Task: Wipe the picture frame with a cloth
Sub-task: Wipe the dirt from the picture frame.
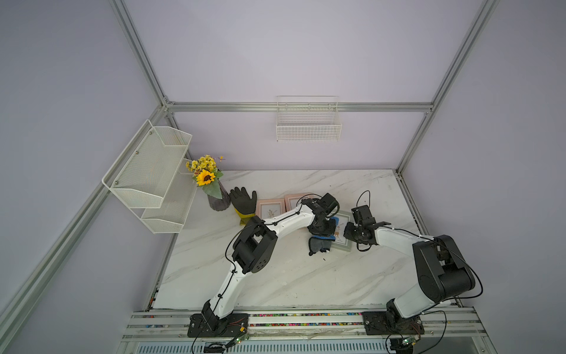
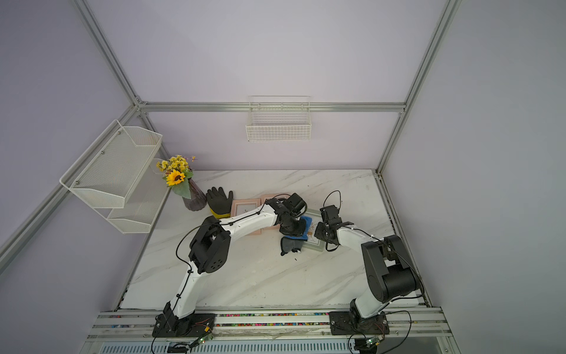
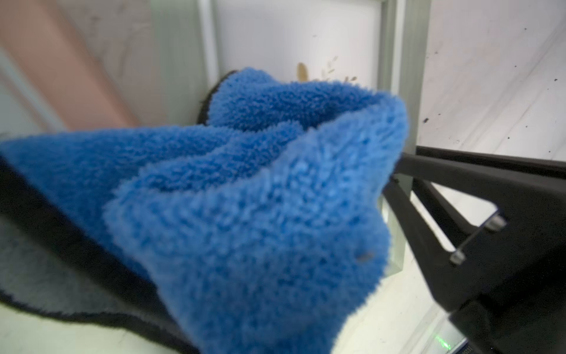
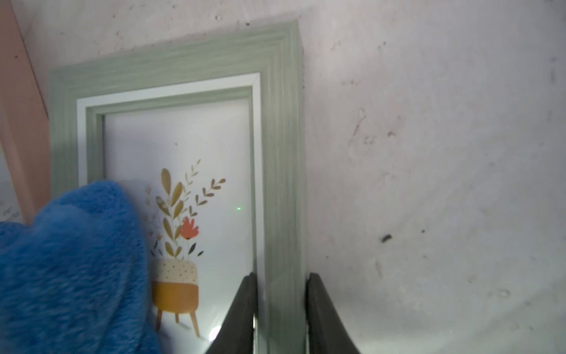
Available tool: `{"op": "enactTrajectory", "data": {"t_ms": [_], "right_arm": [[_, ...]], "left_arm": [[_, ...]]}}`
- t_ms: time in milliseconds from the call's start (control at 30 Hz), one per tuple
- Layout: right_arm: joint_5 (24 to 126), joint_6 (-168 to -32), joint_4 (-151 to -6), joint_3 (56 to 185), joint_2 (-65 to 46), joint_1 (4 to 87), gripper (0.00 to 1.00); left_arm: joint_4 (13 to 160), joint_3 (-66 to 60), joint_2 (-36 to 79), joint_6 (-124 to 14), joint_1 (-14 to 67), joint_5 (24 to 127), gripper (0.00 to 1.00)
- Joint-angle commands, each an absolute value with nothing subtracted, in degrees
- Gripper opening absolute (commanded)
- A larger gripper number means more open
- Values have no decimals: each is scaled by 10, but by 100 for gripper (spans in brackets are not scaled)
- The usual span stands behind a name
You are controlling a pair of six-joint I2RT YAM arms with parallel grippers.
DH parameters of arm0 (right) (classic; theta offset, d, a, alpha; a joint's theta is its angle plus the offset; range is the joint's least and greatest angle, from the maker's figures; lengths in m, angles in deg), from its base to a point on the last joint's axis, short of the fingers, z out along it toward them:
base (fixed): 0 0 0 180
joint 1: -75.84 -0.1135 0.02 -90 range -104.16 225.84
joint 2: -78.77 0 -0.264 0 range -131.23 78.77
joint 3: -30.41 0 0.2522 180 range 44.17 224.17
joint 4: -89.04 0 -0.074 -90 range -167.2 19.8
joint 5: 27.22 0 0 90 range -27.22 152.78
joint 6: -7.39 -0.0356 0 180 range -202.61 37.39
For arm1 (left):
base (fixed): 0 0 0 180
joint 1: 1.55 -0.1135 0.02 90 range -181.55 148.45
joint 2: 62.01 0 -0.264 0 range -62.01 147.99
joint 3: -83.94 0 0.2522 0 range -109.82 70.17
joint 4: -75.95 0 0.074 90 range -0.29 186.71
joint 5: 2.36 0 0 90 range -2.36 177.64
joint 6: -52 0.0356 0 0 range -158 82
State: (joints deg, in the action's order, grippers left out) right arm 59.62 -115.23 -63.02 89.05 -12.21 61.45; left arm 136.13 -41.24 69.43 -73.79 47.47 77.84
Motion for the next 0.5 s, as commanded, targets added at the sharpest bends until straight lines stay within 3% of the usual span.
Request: {"op": "enactTrajectory", "data": {"t_ms": [0,200,467], "right_arm": [[574,-1161,-609,887,-121,620,19],[574,-1164,-609,887,-120,622,19],[567,-1162,-609,886,-124,631,19]], "left_arm": [[1385,-475,749,-734,503,753,9],[1413,-562,801,-727,494,751,9],[1421,-450,709,-695,414,875,9]]}}
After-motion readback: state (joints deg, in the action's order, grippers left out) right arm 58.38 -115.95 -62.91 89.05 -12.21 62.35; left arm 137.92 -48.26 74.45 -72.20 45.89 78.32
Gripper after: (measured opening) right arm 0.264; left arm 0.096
